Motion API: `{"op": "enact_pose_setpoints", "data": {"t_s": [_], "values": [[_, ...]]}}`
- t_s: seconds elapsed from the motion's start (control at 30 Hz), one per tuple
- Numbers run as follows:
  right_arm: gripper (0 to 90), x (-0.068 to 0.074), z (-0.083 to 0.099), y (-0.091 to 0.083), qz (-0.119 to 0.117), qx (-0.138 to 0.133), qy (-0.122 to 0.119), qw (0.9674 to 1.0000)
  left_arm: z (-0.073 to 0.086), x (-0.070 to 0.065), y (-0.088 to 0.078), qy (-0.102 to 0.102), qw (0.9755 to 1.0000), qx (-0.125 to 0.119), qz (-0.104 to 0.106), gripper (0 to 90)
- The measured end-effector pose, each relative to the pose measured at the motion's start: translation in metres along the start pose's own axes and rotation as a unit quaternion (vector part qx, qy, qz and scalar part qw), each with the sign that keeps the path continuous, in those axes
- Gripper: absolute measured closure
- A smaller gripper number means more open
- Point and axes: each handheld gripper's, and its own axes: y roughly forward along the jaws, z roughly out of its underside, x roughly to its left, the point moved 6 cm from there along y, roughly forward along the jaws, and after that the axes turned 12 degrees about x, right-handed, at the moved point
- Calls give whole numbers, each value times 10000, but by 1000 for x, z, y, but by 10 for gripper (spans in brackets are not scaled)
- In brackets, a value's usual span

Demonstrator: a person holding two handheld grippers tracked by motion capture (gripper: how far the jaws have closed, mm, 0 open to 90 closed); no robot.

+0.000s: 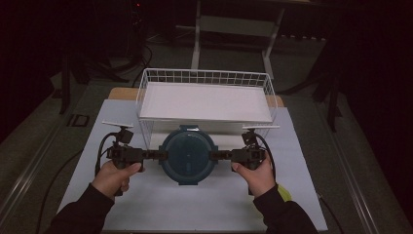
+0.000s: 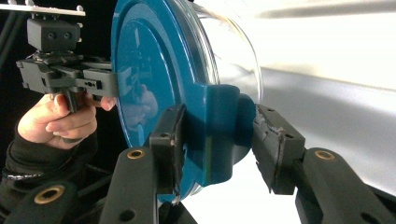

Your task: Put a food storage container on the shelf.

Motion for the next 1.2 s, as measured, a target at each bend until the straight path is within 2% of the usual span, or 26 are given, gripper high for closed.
{"op": "enact_pose_setpoints", "data": {"t_s": [0.17,0.37,0.67,0.93,1.13,1.2], "values": [[551,8,-8,-16,-23,-190,-64,9998,-16,-16,-7,187,9998,-32,-76,568],[552,13,-22,-38,56,-349,-111,9993,-39,-30,-9,327,9994,-92,-32,568],[551,13,-40,-64,59,-600,-126,9981,-70,-50,-10,529,9984,-211,-59,569],[550,9,-55,-83,89,-773,-56,9970,-98,-59,-7,615,9978,-242,25,571],[550,6,-73,-97,179,-905,-18,9957,-119,-61,-4,617,9977,-261,85,571],[550,5,-79,-101,221,-920,-17,9955,-126,-62,-3,622,9977,-285,25,569]]}}
